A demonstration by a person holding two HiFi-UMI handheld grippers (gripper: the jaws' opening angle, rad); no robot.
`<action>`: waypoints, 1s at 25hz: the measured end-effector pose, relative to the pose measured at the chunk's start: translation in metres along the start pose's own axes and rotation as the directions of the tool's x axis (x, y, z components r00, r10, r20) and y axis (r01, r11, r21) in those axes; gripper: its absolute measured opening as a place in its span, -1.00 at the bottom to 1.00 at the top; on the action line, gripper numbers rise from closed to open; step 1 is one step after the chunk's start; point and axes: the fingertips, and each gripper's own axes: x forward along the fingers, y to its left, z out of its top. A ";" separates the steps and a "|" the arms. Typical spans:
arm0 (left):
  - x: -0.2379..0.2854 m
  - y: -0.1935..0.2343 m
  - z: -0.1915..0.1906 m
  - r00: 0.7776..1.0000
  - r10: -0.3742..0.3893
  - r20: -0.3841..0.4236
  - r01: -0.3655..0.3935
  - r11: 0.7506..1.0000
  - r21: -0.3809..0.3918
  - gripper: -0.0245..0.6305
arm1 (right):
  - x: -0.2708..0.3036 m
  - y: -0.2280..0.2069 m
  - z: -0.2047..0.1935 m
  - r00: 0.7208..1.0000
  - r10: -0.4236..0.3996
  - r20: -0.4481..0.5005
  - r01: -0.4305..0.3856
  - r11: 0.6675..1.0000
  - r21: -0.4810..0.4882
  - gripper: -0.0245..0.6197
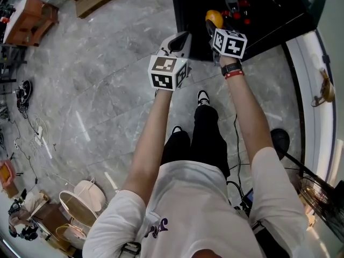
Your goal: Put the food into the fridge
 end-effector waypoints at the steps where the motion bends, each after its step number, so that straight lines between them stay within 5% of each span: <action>1: 0.003 0.002 0.000 1.000 0.001 0.001 -0.001 1.000 0.001 -0.87 | 0.004 -0.001 0.001 1.000 0.001 0.001 -0.001 1.000 -0.005 0.00; 25: 0.043 0.030 -0.011 1.000 -0.001 0.030 0.000 1.000 0.031 -0.87 | 0.081 -0.037 0.020 1.000 -0.013 0.020 0.014 0.998 -0.058 0.00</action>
